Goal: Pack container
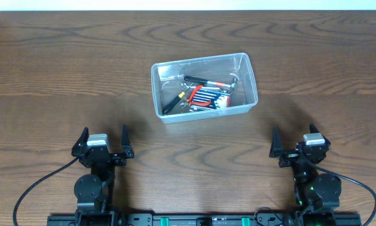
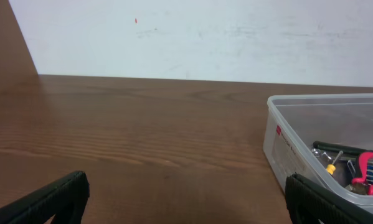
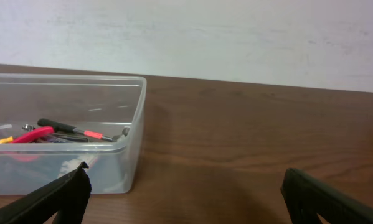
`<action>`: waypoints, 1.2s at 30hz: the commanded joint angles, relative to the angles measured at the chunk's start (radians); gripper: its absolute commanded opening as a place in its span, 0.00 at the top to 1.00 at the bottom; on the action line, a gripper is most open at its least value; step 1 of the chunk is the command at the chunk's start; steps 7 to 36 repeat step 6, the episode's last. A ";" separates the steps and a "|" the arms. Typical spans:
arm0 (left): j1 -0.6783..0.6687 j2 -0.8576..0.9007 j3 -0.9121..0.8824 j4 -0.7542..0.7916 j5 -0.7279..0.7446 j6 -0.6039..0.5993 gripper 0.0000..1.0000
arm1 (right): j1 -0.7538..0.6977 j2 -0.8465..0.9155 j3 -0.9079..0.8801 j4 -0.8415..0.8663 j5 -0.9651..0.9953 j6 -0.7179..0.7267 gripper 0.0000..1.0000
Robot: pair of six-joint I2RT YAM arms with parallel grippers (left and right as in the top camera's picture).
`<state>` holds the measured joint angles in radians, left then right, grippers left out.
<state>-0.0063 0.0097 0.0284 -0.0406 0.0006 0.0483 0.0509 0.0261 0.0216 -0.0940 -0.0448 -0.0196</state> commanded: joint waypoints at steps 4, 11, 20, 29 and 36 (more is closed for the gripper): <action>0.006 -0.008 -0.024 -0.031 -0.004 -0.008 0.02 | 0.009 0.000 -0.004 -0.003 0.011 -0.015 0.01; 0.006 -0.008 -0.024 -0.031 -0.005 -0.008 0.02 | 0.008 0.000 -0.004 -0.003 0.011 -0.015 0.01; 0.006 -0.008 -0.024 -0.031 -0.005 -0.008 0.02 | 0.008 0.000 -0.004 -0.003 0.011 -0.015 0.01; 0.006 -0.008 -0.024 -0.031 -0.005 -0.008 0.02 | 0.008 0.000 -0.004 -0.003 0.011 -0.015 0.01; 0.006 -0.008 -0.024 -0.031 -0.005 -0.008 0.02 | 0.008 0.000 -0.004 -0.003 0.011 -0.015 0.01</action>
